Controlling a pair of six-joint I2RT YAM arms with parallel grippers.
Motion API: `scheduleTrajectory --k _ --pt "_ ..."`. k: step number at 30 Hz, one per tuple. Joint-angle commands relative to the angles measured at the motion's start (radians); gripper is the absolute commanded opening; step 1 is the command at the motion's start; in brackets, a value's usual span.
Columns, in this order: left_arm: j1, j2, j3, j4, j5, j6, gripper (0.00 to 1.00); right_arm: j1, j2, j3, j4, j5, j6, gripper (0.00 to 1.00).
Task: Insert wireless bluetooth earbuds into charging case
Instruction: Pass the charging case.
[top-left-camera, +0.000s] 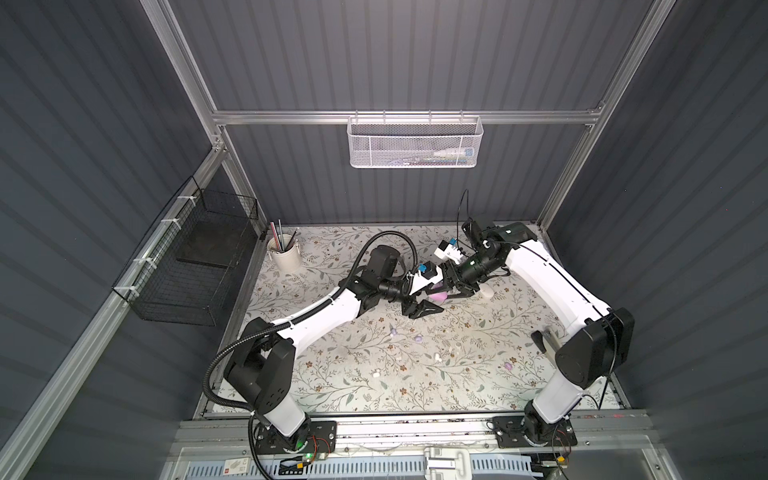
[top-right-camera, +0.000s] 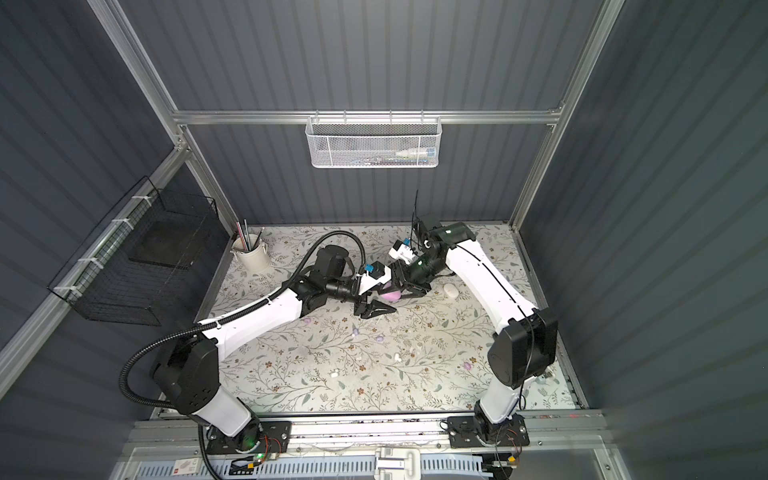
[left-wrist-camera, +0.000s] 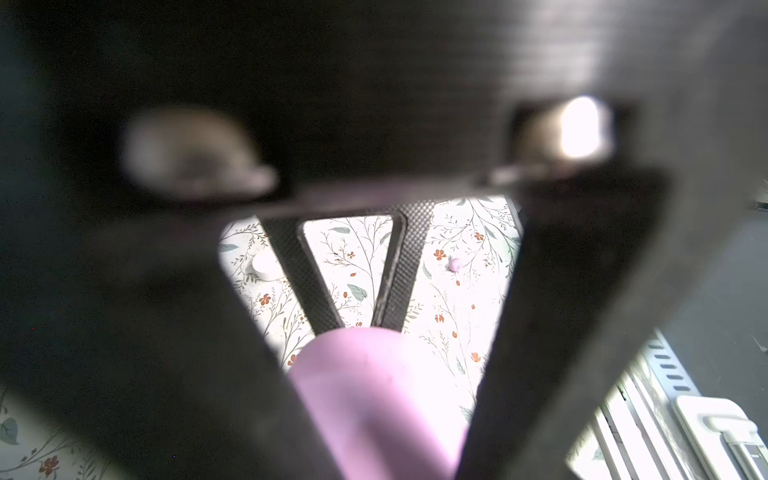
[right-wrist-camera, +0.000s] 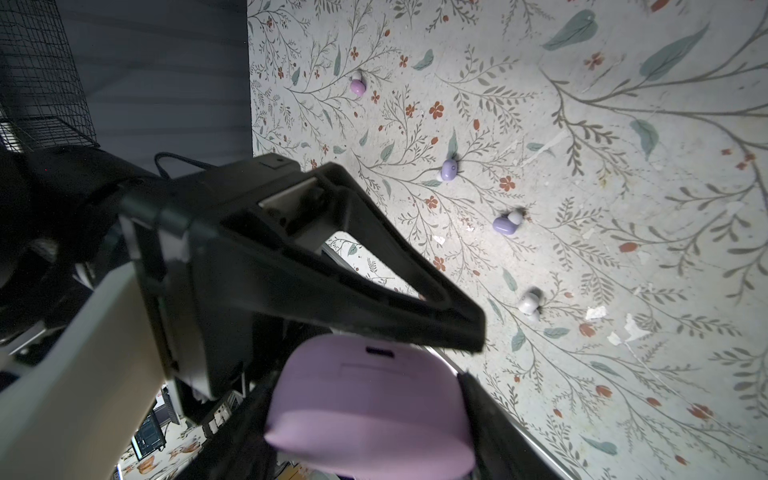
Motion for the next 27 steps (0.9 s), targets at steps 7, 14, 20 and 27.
scheduleTrajectory --k 7,14,20,27 --pt "-0.009 -0.005 0.030 0.002 0.019 0.009 0.60 0.007 0.008 0.011 -0.010 -0.025 0.004 0.56" --pt "-0.009 -0.020 0.011 0.028 0.005 0.005 0.50 0.007 0.006 0.003 -0.007 -0.024 0.013 0.56" --pt "-0.009 -0.028 0.003 0.046 0.004 -0.006 0.44 0.006 0.003 -0.009 -0.006 -0.024 0.016 0.57" --pt "-0.010 -0.030 -0.001 0.023 0.015 0.002 0.40 0.007 -0.001 -0.019 0.003 -0.024 0.028 0.58"
